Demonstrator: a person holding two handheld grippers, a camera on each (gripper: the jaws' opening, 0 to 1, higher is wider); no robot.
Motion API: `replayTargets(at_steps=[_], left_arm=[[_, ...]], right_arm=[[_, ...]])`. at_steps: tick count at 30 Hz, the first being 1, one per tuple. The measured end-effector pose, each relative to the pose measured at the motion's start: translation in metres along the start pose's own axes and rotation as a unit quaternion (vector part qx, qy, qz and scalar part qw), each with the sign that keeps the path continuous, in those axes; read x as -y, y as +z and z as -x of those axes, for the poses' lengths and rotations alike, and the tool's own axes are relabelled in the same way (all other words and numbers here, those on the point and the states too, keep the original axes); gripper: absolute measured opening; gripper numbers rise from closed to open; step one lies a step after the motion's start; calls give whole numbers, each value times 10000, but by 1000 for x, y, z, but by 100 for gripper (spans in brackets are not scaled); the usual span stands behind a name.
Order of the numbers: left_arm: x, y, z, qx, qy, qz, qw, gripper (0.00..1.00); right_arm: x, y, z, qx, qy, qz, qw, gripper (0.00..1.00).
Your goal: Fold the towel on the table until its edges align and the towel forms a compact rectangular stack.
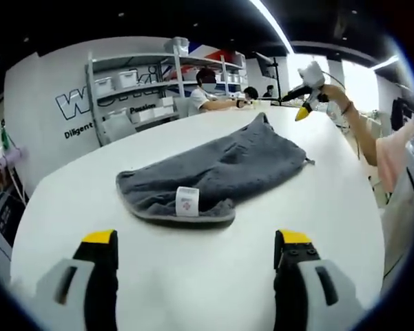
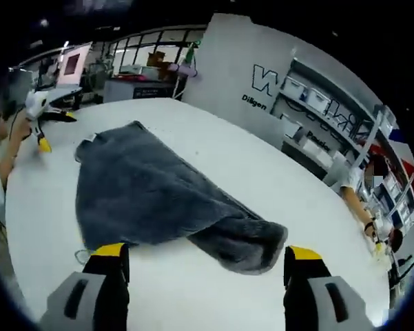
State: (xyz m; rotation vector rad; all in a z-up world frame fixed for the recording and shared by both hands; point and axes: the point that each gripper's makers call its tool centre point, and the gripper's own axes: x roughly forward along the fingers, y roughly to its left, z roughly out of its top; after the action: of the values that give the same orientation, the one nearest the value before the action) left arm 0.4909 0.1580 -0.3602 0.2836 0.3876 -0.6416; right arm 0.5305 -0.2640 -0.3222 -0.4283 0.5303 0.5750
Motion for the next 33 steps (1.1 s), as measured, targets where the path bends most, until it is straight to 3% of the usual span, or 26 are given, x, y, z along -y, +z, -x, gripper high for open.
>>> replayTargets(at_steps=[7,14,19,22,28,33], left_arm=[[5,1,-3,63,-129,61,9999,99],[11,0,-6,-3,-225,-28,9997,98],[29,13,-8,238,-701,-24,9972,96],[38,24,-11,293,-852,-9,9959,91],[66,37,-23,93,-1256,-315,9915,81],[74,35,-43,-172,-1500,-285,9881,63]], right_arm=[[-20,8,-14,596,329,-379,9970,99],[-22,-5,-19,424,270,-250,9984,99],[-31,-5,-19,443,370,-222,9981,99],[-38,-1,-16,566,464,-247,9970,99],[-36,1,-14,672,445,-318,9962,99],[-36,1,-11,737,415,-362,9958,99]])
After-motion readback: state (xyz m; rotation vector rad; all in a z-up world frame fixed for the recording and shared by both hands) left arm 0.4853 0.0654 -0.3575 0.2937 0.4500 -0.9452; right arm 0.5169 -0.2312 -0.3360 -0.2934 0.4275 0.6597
